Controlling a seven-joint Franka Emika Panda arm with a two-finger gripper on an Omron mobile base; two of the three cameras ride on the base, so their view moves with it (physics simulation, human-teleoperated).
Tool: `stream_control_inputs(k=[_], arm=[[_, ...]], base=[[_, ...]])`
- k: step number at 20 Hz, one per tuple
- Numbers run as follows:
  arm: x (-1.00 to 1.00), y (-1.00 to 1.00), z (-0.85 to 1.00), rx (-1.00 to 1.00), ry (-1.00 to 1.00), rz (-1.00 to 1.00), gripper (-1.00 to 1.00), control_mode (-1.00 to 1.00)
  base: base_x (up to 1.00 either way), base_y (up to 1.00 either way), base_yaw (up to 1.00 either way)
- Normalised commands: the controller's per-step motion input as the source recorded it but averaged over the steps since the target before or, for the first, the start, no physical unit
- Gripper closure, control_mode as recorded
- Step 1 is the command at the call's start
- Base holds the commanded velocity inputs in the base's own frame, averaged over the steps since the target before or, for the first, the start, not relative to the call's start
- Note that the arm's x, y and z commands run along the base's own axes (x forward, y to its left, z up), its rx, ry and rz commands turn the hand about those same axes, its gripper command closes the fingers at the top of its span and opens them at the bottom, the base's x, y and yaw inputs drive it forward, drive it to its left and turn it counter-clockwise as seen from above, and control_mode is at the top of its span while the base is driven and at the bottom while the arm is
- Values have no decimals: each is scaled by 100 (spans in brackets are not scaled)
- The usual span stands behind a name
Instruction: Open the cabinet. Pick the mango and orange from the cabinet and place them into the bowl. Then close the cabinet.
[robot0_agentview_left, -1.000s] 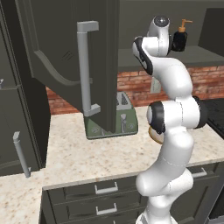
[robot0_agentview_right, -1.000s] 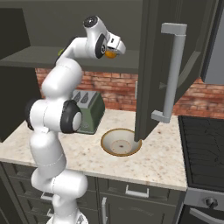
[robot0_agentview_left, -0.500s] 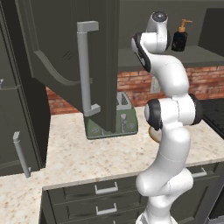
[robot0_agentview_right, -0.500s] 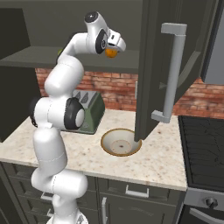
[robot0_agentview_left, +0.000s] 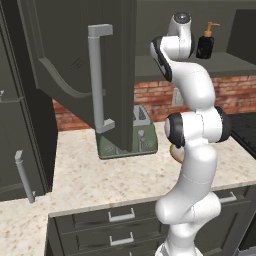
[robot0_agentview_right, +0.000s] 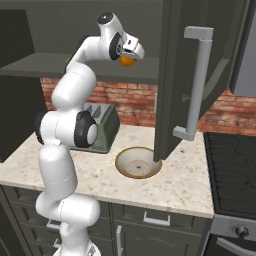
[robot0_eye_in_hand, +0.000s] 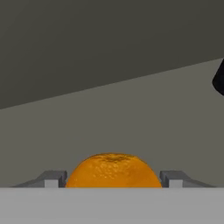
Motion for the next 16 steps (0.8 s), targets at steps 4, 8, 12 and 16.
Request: stream_control_inputs(k=[4, 8, 12, 16], arm=[[0, -1, -22, 0, 0, -1, 100, -100], [0, -3, -13, 0, 0, -3, 100, -100], [0, -11, -17, 0, 0, -4, 100, -100], [-3, -9, -21, 0, -7, -1, 100, -100]], base=[[0, 0, 0], [0, 0, 0], [0, 0, 0], [0, 0, 0]])
